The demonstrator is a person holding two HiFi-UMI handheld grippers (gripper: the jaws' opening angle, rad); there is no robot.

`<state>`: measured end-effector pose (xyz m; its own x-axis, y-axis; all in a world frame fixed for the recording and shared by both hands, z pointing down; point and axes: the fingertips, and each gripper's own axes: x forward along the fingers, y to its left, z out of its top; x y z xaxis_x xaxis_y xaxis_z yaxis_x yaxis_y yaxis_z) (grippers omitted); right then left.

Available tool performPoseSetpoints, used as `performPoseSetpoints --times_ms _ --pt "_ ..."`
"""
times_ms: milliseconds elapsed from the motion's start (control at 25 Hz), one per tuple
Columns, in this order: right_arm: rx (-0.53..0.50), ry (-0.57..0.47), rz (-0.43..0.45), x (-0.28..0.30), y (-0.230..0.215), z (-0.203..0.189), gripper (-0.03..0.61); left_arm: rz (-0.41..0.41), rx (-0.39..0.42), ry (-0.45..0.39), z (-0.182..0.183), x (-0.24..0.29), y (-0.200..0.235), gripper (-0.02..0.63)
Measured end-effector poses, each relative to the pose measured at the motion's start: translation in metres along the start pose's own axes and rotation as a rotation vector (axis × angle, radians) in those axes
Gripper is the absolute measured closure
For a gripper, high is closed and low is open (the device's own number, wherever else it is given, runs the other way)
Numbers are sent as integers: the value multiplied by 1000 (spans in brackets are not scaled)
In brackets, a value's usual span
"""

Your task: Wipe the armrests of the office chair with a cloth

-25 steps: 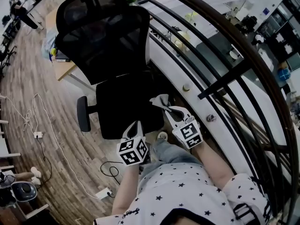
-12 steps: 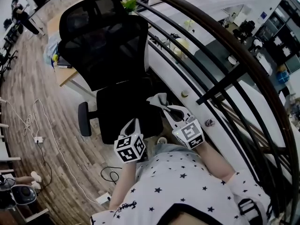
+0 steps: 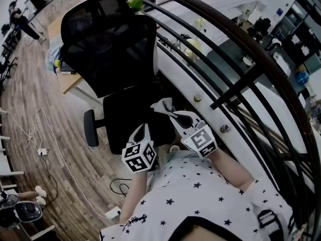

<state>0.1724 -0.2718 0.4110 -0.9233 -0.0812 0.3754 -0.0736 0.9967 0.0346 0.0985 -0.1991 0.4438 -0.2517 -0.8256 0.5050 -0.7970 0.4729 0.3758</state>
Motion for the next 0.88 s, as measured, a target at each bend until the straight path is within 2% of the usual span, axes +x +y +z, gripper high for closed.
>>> performPoseSetpoints --times_ms 880 --pt "59 -46 1 -2 -6 3 552 -6 -3 -1 -1 6 1 609"
